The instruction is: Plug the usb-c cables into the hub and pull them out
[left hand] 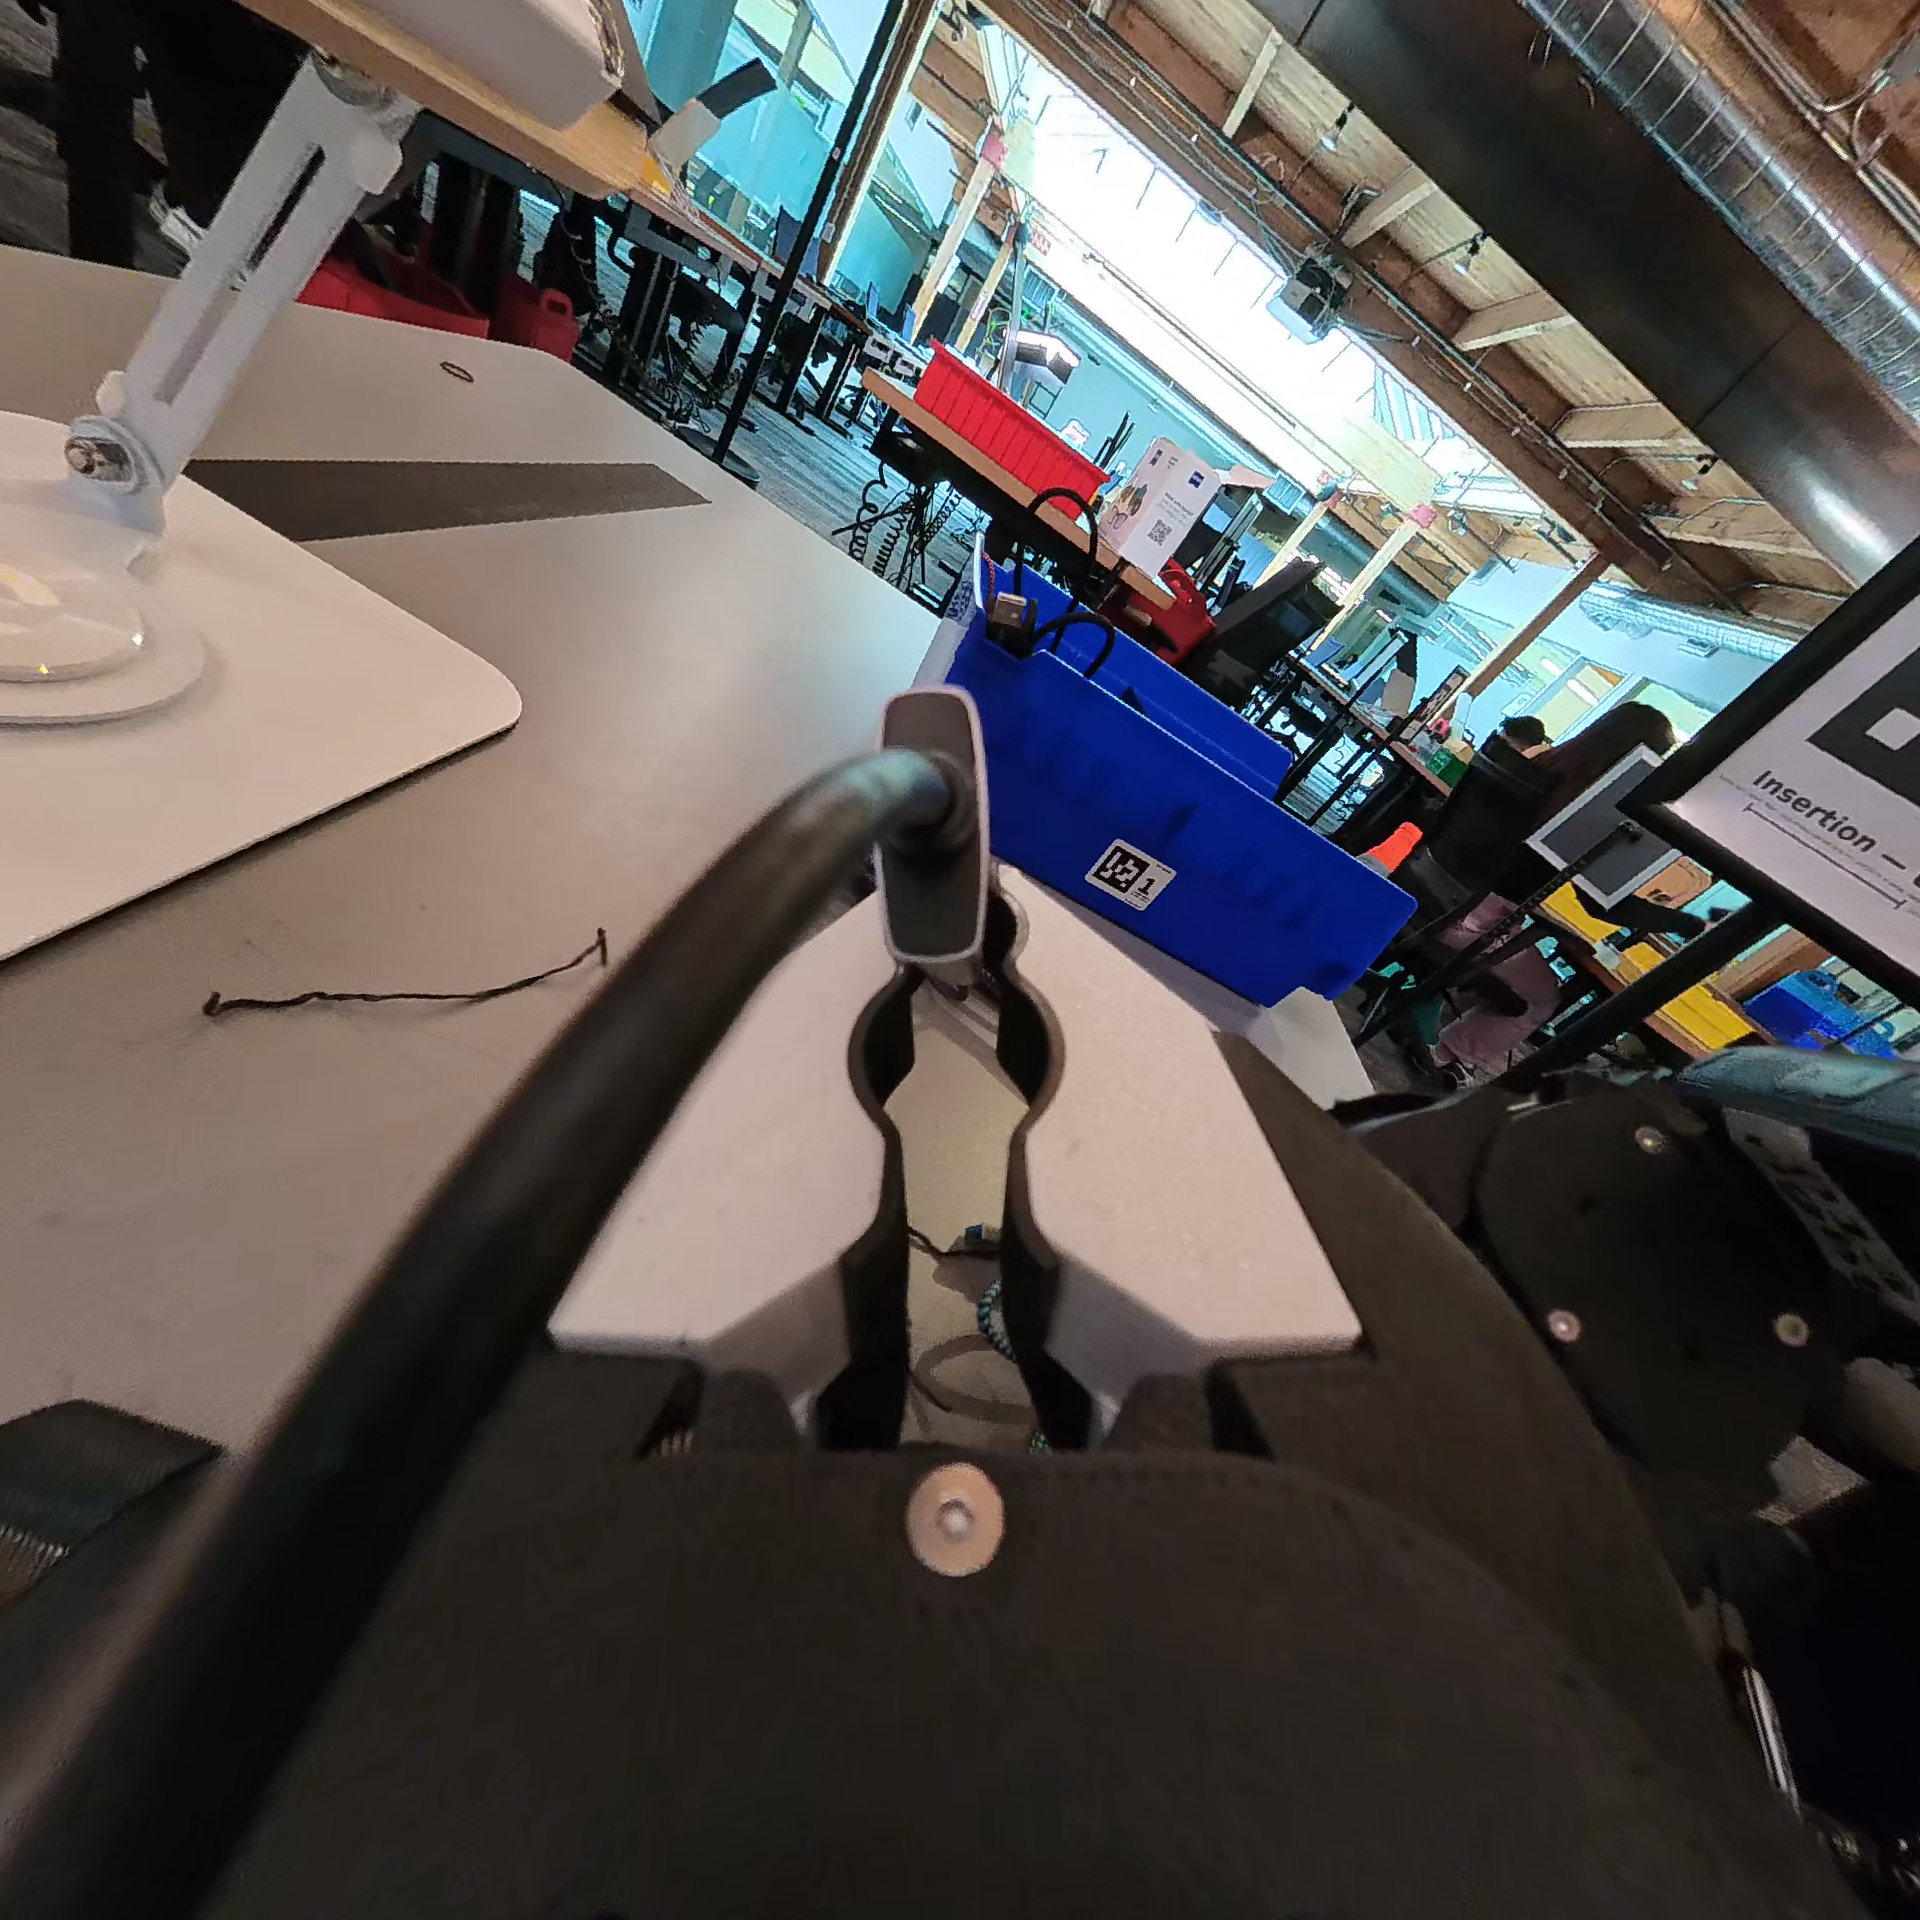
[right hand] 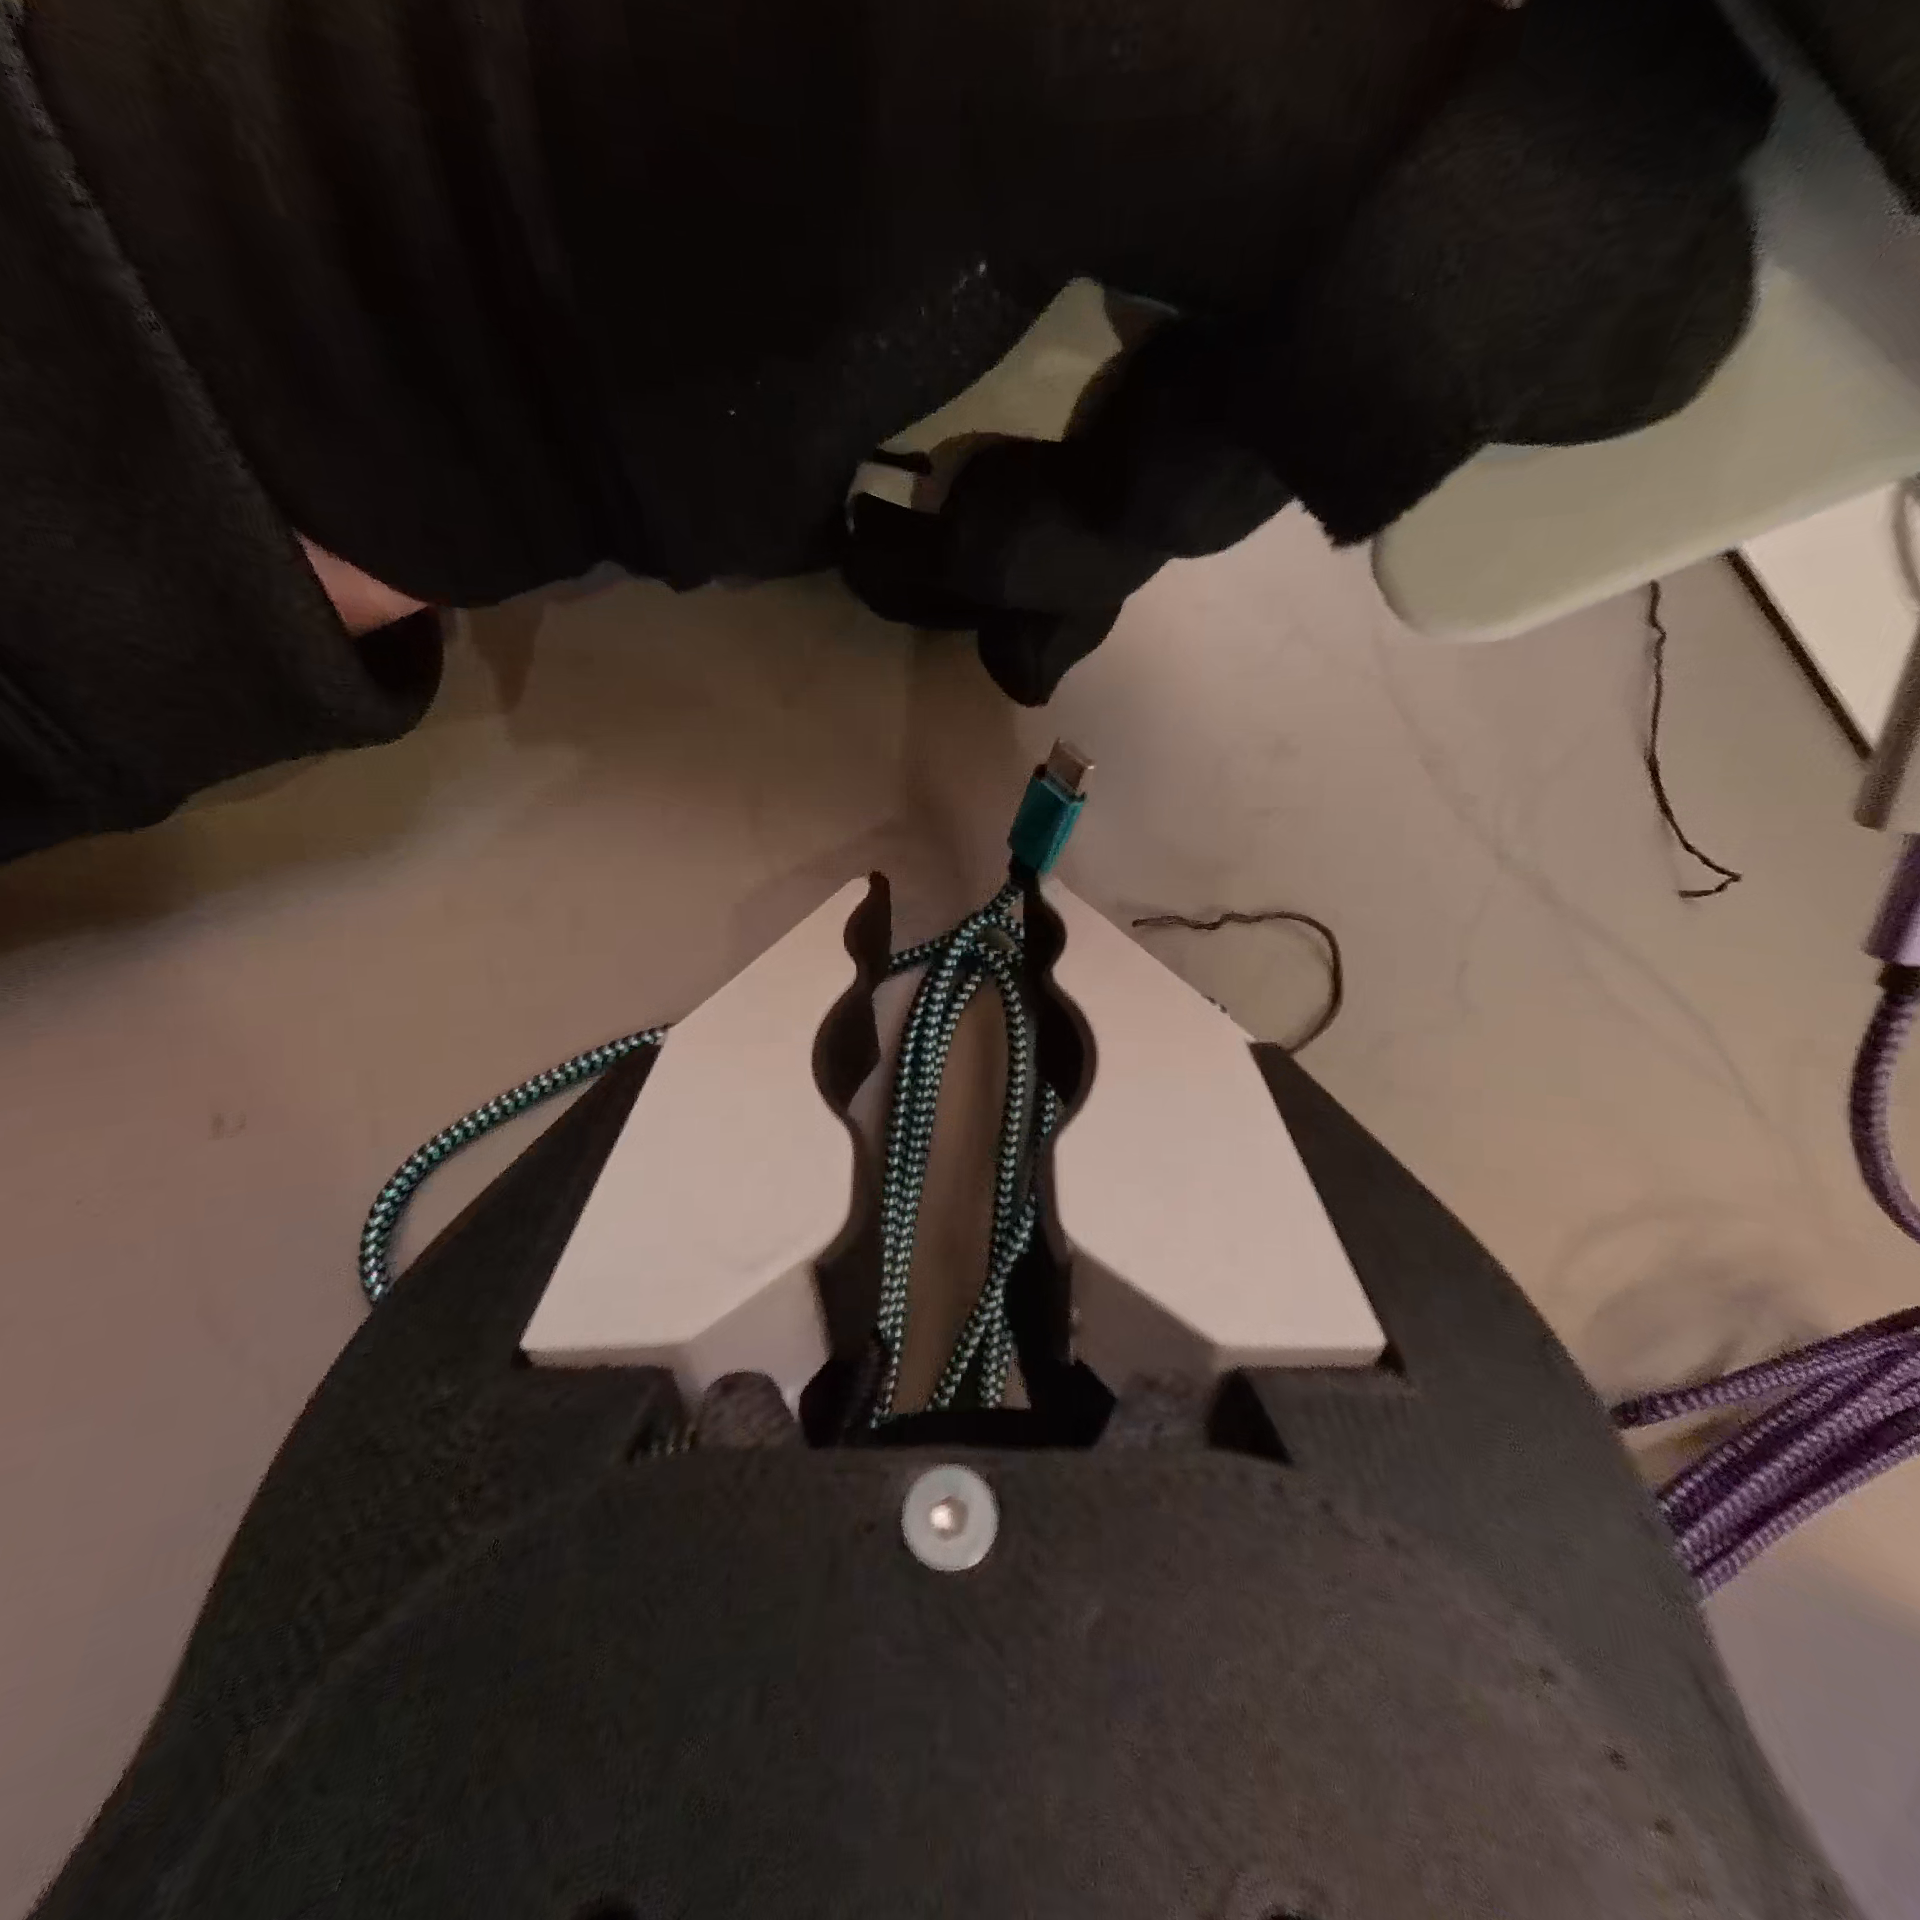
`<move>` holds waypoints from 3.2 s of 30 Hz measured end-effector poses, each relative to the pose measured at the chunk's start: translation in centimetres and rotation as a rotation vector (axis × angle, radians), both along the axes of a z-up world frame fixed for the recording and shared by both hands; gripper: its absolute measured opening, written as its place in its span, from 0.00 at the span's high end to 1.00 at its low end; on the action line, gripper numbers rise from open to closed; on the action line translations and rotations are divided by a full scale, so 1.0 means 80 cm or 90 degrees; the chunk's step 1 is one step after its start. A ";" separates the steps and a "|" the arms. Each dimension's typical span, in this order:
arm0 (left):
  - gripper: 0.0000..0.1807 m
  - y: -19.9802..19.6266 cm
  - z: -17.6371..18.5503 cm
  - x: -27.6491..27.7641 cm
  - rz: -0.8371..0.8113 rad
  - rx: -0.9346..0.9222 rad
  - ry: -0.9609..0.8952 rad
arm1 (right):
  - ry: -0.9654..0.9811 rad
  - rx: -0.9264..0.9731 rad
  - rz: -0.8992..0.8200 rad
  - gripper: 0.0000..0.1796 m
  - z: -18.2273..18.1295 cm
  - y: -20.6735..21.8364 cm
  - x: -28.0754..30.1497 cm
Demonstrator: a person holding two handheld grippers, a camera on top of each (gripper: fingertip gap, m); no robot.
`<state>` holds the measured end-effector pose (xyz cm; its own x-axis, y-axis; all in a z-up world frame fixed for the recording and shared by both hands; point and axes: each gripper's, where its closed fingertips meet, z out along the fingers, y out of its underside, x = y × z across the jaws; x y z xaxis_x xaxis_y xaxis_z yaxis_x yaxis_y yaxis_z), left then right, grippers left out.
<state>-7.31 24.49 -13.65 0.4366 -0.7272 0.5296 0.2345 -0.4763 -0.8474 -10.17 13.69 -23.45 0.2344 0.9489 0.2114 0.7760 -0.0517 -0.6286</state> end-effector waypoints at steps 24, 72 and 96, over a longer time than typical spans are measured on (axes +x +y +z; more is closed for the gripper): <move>0.96 -0.013 -0.073 -0.001 -0.044 -0.257 0.096 | 0.068 -0.100 0.001 0.92 0.032 -0.007 0.053; 0.75 -0.095 -0.107 -0.006 -0.135 -0.456 0.255 | 0.075 -0.178 0.025 0.97 0.017 0.004 0.061; 0.94 -0.122 -0.041 0.072 -0.301 -0.188 0.250 | 0.038 -0.104 0.053 0.97 0.032 0.015 0.079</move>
<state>-1.53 14.74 -16.95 0.3075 -0.7369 0.6020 -0.3543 -0.6759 -0.6463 -3.82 14.92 -20.91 0.1618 0.9860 0.0410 0.7440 -0.0946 -0.6615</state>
